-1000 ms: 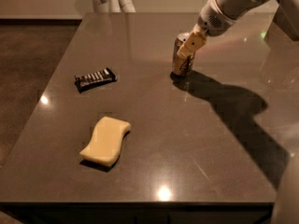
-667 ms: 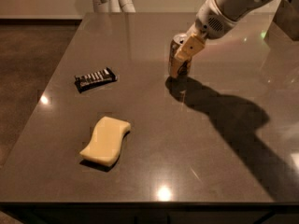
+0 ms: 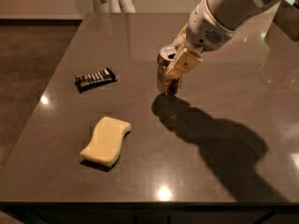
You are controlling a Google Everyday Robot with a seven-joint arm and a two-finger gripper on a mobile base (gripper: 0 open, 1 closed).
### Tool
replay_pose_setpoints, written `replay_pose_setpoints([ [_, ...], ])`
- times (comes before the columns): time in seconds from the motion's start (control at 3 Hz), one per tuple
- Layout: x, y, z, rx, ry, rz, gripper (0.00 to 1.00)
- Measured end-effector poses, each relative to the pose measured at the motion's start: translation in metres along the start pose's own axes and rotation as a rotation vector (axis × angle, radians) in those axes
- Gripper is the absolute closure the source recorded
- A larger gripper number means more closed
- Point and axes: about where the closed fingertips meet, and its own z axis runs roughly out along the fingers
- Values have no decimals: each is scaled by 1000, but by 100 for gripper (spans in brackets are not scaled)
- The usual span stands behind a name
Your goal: Move orange can near sponge
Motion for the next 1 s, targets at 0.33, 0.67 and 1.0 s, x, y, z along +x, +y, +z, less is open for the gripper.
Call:
replay_pose_setpoints([
  [0.33,-10,28,5,-35,16,-84,100],
  [0.67,-15,47,18,-74,34,-149,100],
  [1.0,-22,66,32,-130,43,-216,100],
])
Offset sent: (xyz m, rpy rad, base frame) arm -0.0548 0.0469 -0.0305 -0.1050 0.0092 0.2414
